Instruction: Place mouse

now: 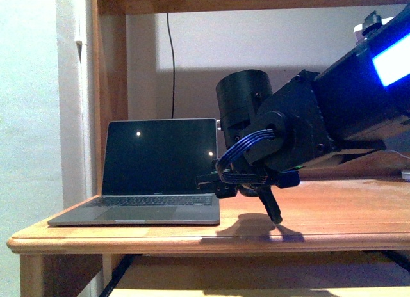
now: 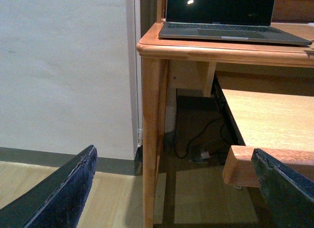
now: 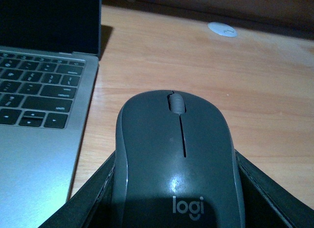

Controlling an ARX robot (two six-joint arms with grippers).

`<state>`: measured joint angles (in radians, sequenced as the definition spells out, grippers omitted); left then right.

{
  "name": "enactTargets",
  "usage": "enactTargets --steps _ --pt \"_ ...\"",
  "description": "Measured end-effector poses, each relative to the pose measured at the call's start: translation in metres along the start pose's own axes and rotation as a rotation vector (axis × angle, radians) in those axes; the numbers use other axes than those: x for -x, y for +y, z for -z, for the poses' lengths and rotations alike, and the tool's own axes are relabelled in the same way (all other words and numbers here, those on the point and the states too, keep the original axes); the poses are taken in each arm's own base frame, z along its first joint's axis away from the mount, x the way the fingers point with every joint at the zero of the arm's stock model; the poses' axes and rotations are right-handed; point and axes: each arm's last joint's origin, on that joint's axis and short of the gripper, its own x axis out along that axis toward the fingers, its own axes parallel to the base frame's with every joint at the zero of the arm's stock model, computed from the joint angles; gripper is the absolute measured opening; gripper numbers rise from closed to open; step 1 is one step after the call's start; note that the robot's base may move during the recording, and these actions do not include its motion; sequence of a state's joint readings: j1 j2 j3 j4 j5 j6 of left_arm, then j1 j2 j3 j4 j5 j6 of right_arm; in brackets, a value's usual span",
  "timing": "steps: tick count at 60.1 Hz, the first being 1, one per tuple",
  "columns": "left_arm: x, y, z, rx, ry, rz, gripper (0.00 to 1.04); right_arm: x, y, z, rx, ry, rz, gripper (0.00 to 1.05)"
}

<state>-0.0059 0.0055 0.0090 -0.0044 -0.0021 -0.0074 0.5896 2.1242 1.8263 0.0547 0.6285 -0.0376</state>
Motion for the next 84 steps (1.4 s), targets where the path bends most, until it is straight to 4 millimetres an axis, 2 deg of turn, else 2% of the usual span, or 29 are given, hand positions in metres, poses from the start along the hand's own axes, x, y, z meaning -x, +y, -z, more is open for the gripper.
enactTargets --steps 1,2,5,7,18,22,28,37,43,48,55,66,74,84 --pt "0.0 0.0 0.0 0.0 0.0 0.0 0.97 -0.003 0.001 0.002 0.007 0.004 0.004 0.56" --pt "0.0 0.0 0.0 0.0 0.0 0.0 0.97 -0.016 0.003 0.011 0.032 0.026 0.022 0.56" --pt "0.0 0.0 0.0 0.0 0.0 0.0 0.97 -0.022 0.004 0.016 0.043 0.037 0.028 0.56" --pt "0.0 0.0 0.0 0.0 0.0 0.0 0.97 -0.025 0.005 0.019 0.048 0.041 0.027 0.6" --pt "0.0 0.0 0.0 0.0 0.0 0.0 0.97 -0.028 0.006 0.021 0.04 0.037 0.027 0.9" --pt "0.0 0.0 0.0 0.0 0.0 0.0 0.97 -0.028 0.004 0.019 0.022 0.03 0.022 0.99" --pt "0.0 0.0 0.0 0.0 0.0 0.0 0.97 -0.026 -0.003 0.017 -0.004 0.024 0.001 0.97" --pt "0.0 0.0 0.0 0.0 0.0 0.0 0.97 -0.006 -0.032 0.009 -0.093 -0.024 -0.062 0.97" --pt "0.0 0.0 0.0 0.0 0.0 0.0 0.97 0.024 -0.068 0.001 -0.17 -0.098 -0.15 0.97" --pt "0.0 0.0 0.0 0.0 0.0 0.0 0.97 0.05 -0.096 0.002 -0.205 -0.159 -0.23 0.97" --pt "0.0 0.0 0.0 0.0 0.0 0.0 0.97 0.088 -0.136 0.029 -0.202 -0.19 -0.362 0.97" --pt "0.0 0.0 0.0 0.0 0.0 0.0 0.97 0.134 -0.195 0.108 -0.182 -0.124 -0.532 0.97" --pt "0.0 0.0 0.0 0.0 0.0 0.0 0.97 0.166 -0.228 0.153 -0.168 -0.12 -0.646 0.97" --pt "0.0 0.0 0.0 0.0 0.0 0.0 0.97 0.184 -0.252 0.19 -0.172 -0.069 -0.741 0.97"
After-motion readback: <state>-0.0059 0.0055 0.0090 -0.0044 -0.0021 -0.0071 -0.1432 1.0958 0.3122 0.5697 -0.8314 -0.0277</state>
